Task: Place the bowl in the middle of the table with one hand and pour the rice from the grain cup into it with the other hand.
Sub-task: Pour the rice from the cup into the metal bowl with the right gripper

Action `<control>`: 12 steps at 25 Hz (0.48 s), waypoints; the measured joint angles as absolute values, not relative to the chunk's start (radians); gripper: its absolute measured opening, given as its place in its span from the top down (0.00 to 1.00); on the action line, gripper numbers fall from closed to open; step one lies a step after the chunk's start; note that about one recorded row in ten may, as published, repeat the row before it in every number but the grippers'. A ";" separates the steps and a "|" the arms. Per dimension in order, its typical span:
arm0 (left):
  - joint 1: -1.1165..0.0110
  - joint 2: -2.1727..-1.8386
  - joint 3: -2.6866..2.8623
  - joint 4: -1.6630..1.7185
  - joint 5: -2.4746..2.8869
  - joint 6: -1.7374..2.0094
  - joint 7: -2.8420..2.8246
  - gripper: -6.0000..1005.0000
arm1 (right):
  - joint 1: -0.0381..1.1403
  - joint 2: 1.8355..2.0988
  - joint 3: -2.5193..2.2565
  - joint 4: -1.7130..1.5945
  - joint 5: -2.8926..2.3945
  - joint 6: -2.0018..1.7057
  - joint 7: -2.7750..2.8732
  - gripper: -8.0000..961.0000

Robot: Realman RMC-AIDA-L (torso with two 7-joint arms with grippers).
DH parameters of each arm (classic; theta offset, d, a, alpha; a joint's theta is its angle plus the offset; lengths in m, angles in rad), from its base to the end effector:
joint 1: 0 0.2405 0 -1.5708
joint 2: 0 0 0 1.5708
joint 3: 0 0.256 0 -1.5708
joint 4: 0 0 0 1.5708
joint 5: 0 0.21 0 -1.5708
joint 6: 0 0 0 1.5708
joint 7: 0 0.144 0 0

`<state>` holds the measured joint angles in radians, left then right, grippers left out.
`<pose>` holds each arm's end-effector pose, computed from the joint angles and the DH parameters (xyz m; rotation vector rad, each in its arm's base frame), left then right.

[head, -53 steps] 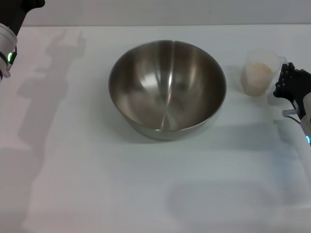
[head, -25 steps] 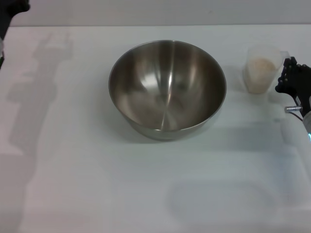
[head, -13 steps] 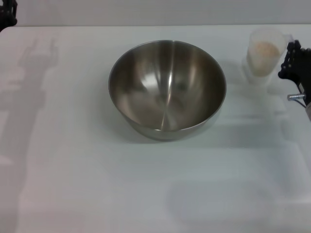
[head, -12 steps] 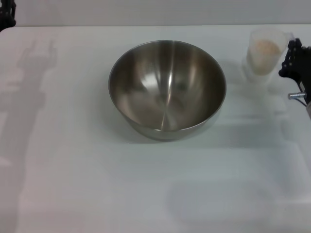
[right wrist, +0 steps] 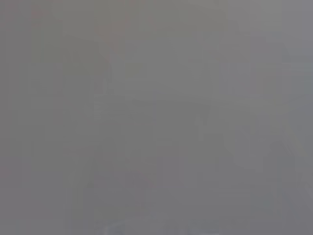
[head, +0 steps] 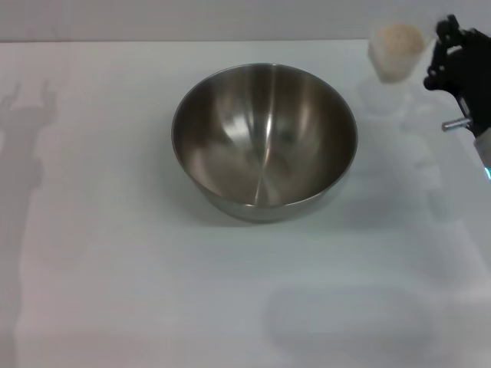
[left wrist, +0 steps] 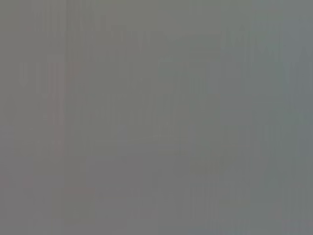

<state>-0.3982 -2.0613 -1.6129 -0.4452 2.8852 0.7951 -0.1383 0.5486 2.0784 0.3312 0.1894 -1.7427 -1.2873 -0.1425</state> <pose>-0.3306 0.3803 0.0392 -1.4419 -0.6142 -0.6187 0.2825 0.3505 -0.0207 -1.6201 0.2336 0.6562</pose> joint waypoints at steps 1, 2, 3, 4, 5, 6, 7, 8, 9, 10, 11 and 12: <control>-0.396 -2.061 -1.613 -0.442 2.885 0.796 -0.137 0.55 | 0.554 2.078 0.331 0.189 -1.754 -1.293 -0.156 0.99; -0.394 -2.062 -1.614 -0.442 2.885 0.796 -0.133 0.55 | 0.566 2.078 0.331 0.187 -1.777 -1.304 -0.203 0.99; -0.394 -2.062 -1.614 -0.442 2.885 0.796 -0.133 0.55 | 0.566 2.078 0.331 0.187 -1.777 -1.304 -0.203 0.99; -0.393 -2.062 -1.614 -0.441 2.885 0.796 -0.132 0.55 | 0.575 2.079 0.331 0.188 -1.791 -1.315 -0.264 0.99; -0.392 -2.062 -1.614 -0.441 2.885 0.796 -0.132 0.55 | 0.575 2.079 0.331 0.188 -1.791 -1.315 -0.264 0.99; -0.392 -2.062 -1.614 -0.440 2.885 0.796 -0.132 0.55 | 0.577 2.079 0.331 0.190 -1.797 -1.320 -0.293 0.99; -0.391 -2.062 -1.614 -0.439 2.885 0.796 -0.132 0.55 | 0.580 2.079 0.331 0.195 -1.802 -1.332 -0.342 0.99; -0.391 -2.062 -1.614 -0.439 2.885 0.796 -0.132 0.55 | 0.580 2.079 0.331 0.195 -1.802 -1.332 -0.342 0.99; -0.391 -2.062 -1.614 -0.439 2.885 0.796 -0.132 0.55 | 0.582 2.079 0.331 0.196 -1.803 -1.339 -0.360 0.99; -0.391 -2.062 -1.614 -0.438 2.885 0.796 -0.131 0.55 | 0.583 2.080 0.331 0.196 -1.806 -1.346 -0.370 0.99; -0.392 -2.062 -1.614 -0.438 2.885 0.796 -0.131 0.55 | 0.584 2.080 0.330 0.194 -1.812 -1.356 -0.382 0.99; -0.395 -2.062 -1.615 -0.438 2.884 0.796 -0.131 0.55 | 0.586 2.080 0.330 0.187 -1.835 -1.373 -0.394 0.99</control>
